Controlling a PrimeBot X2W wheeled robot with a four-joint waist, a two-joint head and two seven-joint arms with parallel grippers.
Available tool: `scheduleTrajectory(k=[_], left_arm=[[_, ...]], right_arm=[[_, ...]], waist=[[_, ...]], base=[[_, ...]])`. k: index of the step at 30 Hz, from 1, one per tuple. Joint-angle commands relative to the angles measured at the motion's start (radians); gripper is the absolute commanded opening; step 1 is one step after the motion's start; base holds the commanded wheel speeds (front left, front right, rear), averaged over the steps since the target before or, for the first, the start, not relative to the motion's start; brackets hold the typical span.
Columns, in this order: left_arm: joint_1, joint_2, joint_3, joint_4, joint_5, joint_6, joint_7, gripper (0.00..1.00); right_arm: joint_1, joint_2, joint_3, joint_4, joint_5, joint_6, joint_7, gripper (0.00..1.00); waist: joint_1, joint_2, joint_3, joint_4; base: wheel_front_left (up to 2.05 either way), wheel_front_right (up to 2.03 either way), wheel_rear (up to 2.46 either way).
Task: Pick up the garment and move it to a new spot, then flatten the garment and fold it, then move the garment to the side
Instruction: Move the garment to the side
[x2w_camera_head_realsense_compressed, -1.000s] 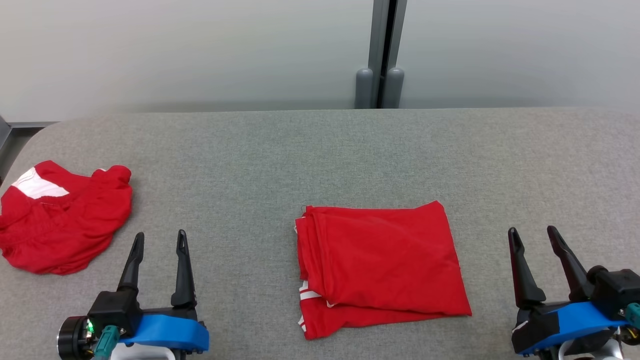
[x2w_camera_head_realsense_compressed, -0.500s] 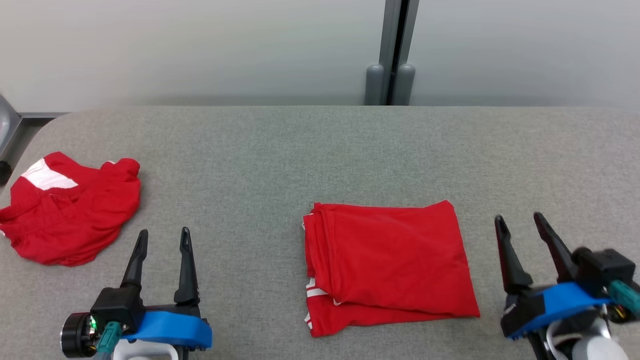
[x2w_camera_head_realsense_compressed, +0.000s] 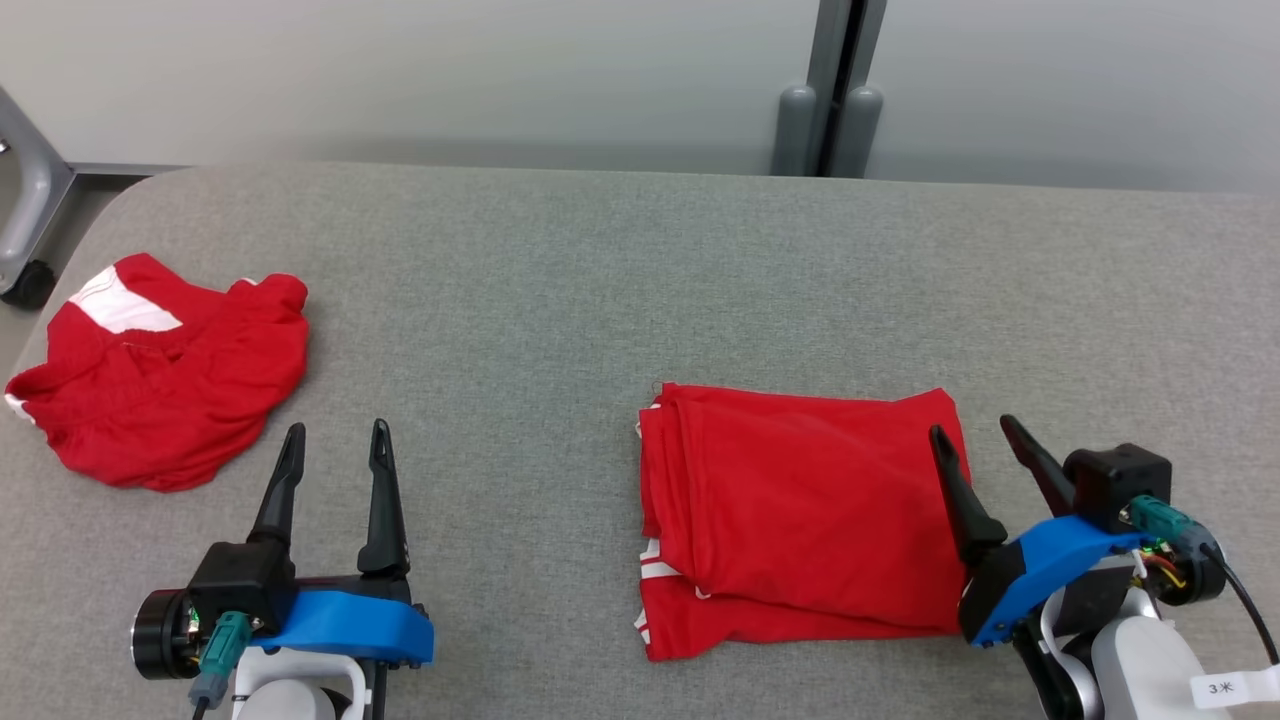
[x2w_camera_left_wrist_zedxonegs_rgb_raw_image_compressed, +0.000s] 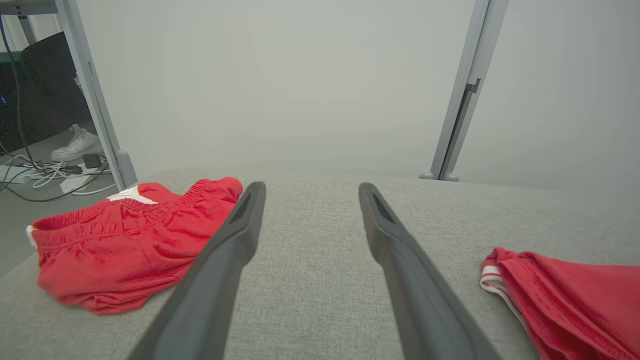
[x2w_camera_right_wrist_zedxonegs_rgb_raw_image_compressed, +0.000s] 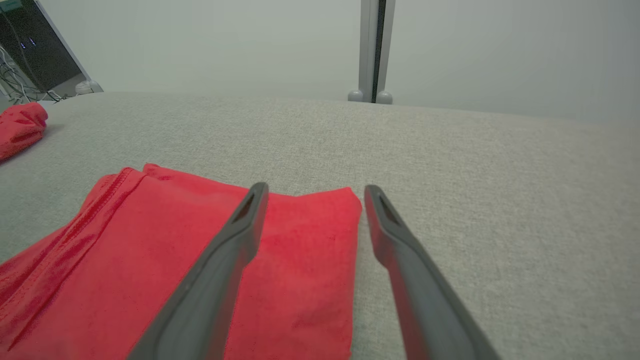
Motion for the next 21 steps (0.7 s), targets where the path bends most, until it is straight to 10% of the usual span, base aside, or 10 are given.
scheduleTrajectory(k=[1,19,21], left_arm=[[-0.017,0.003,-0.003,0.003,-0.005,0.005,-0.006,1.00],[-0.039,-0.001,-0.014,0.024,-0.015,0.011,-0.014,1.00],[-0.043,-0.002,-0.015,0.027,-0.016,0.011,-0.014,1.00]], right_arm=[[-0.016,-0.008,-0.002,0.032,-0.007,0.000,-0.003,1.00],[-0.069,0.003,0.036,0.363,0.020,0.001,-0.033,1.00],[-0.075,0.009,0.056,0.385,0.049,0.002,-0.034,0.24]], waist=[[0.0000,0.0000,0.007,0.008],[0.0000,0.0000,0.040,0.022],[0.0000,0.0000,0.042,0.019]], base=[[0.00,0.00,0.00],[0.00,0.00,0.00],[0.00,0.00,0.00]])
